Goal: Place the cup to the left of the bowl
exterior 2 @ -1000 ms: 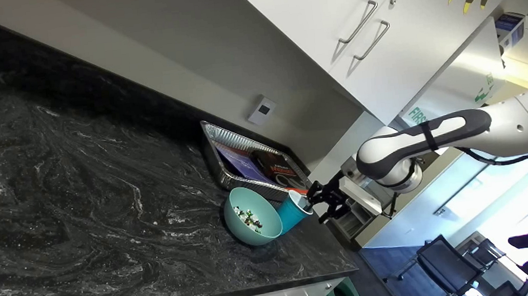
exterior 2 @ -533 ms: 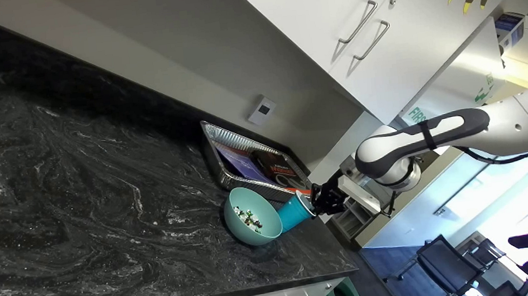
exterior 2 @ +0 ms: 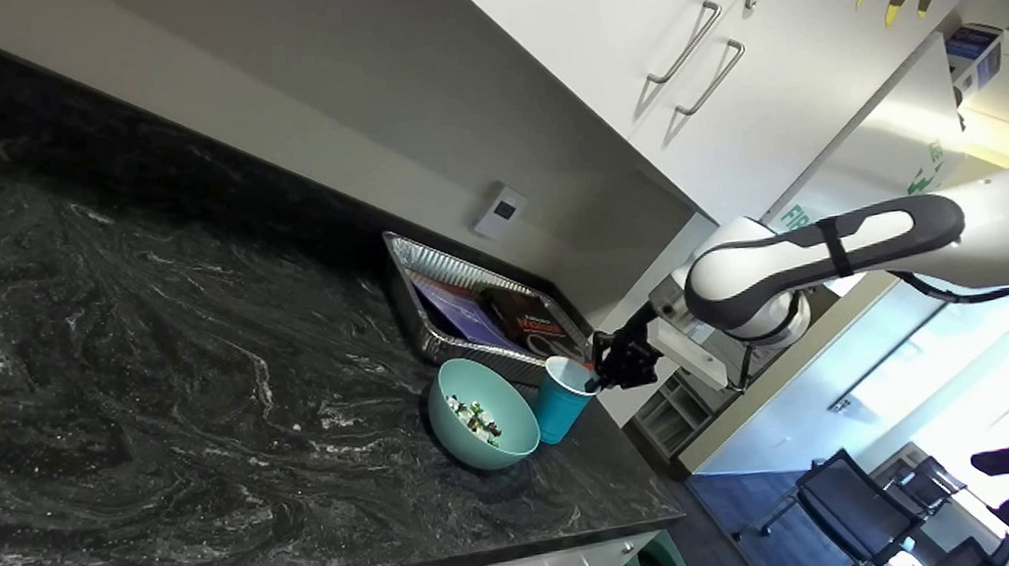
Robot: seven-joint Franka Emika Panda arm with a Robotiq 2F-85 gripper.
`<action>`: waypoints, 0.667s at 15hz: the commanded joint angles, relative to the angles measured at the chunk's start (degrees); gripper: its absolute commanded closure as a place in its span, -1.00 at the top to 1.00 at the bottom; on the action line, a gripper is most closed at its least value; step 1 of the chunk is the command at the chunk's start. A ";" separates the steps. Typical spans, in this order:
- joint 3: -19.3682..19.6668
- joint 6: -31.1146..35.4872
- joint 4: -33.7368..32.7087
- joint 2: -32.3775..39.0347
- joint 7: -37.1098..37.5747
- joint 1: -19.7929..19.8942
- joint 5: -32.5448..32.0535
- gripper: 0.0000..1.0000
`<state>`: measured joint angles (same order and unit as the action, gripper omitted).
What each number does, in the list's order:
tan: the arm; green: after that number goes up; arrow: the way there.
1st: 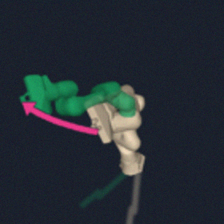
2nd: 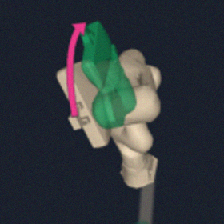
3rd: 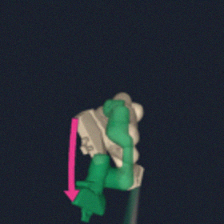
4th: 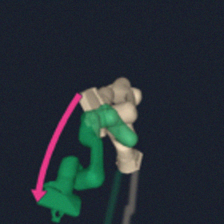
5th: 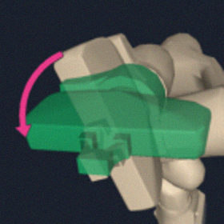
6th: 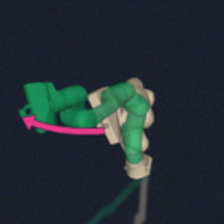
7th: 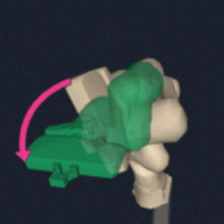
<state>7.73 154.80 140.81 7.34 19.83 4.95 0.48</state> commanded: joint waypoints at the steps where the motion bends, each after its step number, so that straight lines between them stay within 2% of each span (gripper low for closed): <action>1: -0.05 -2.74 6.03 -11.82 3.14 -1.89 -5.56 -0.97; 3: -2.42 -5.50 8.27 -17.81 2.02 -2.19 -6.56 -0.97; 6: -5.54 -11.29 9.62 -24.44 -8.23 -4.85 -0.19 -0.97; 10: -7.35 -17.98 7.75 -27.01 -18.77 -10.44 7.05 -0.97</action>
<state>0.91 140.71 148.82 -17.43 7.97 -2.40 3.35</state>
